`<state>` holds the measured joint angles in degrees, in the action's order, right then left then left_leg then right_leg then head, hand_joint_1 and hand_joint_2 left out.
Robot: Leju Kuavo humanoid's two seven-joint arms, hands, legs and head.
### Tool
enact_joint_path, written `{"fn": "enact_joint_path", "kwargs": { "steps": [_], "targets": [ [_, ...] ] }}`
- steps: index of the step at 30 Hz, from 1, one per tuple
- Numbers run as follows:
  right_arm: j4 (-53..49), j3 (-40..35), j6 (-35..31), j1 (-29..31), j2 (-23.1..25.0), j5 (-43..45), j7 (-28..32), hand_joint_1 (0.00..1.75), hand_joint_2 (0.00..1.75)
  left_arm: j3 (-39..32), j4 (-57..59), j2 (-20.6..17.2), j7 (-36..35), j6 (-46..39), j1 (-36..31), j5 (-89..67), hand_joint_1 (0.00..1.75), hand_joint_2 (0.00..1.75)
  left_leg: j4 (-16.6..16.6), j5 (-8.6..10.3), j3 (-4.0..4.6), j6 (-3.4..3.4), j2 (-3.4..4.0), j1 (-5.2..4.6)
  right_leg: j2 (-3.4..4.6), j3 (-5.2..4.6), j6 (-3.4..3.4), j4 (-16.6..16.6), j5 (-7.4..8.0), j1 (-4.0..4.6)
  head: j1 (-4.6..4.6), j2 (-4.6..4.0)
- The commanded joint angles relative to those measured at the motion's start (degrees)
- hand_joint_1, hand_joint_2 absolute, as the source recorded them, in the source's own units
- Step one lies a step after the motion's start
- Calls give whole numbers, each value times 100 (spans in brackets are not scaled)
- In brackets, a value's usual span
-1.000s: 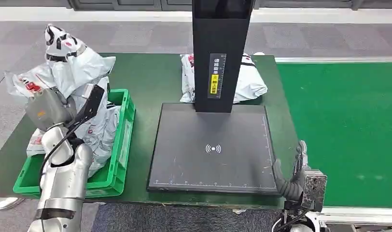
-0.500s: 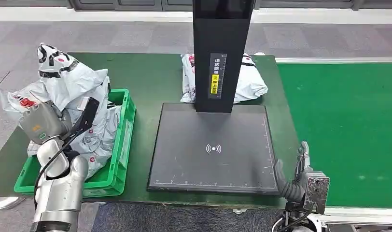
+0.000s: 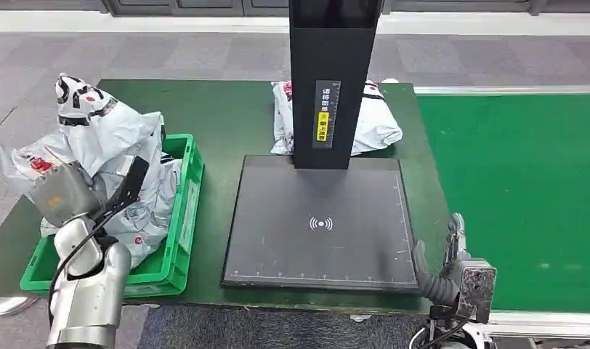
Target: Moved the parcel from conveyor to table for the left to box.
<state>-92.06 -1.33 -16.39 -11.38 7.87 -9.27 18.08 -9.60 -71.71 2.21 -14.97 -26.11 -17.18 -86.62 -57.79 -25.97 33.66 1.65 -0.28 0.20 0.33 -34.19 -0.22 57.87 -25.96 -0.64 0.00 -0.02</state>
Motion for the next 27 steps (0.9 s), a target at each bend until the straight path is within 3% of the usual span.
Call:
{"fn": "enact_joint_path", "kwargs": {
  "steps": [1,5,19,20,21,27],
  "targets": [
    [-740,945,351,-420,423,-174,-96,0,175,53,-702,450,80,947,1709,-314,175,175,19,-14,-35,-7,19,-7,14,29,3,-19,-9,-5,0,2],
    [-722,1107,552,-410,570,-311,-79,0,175,193,-971,547,173,1198,1847,-150,175,175,11,-26,-30,-10,2,3,-3,35,3,-22,-20,4,0,2],
    [-973,1350,639,-485,745,-374,-135,0,175,423,-1700,681,406,617,2157,426,175,175,8,-31,-26,-19,-3,3,-10,33,12,-17,-26,2,0,2],
    [-974,1373,658,-482,771,-395,-136,0,175,389,-1724,722,408,471,2155,508,5,175,4,-28,-15,-18,-1,-1,-7,20,11,-8,-24,-3,0,2],
    [-982,1395,682,-485,793,-432,-135,0,175,374,-1769,757,417,419,2157,591,0,0,6,-29,-20,-18,0,0,-7,23,10,-9,-25,-2,0,2],
    [-995,1465,761,-519,844,-488,-107,0,175,367,-1877,804,828,-172,2000,1231,0,0,5,-26,-17,-19,-13,5,-21,28,11,-14,-24,4,0,0]
  ]
}}
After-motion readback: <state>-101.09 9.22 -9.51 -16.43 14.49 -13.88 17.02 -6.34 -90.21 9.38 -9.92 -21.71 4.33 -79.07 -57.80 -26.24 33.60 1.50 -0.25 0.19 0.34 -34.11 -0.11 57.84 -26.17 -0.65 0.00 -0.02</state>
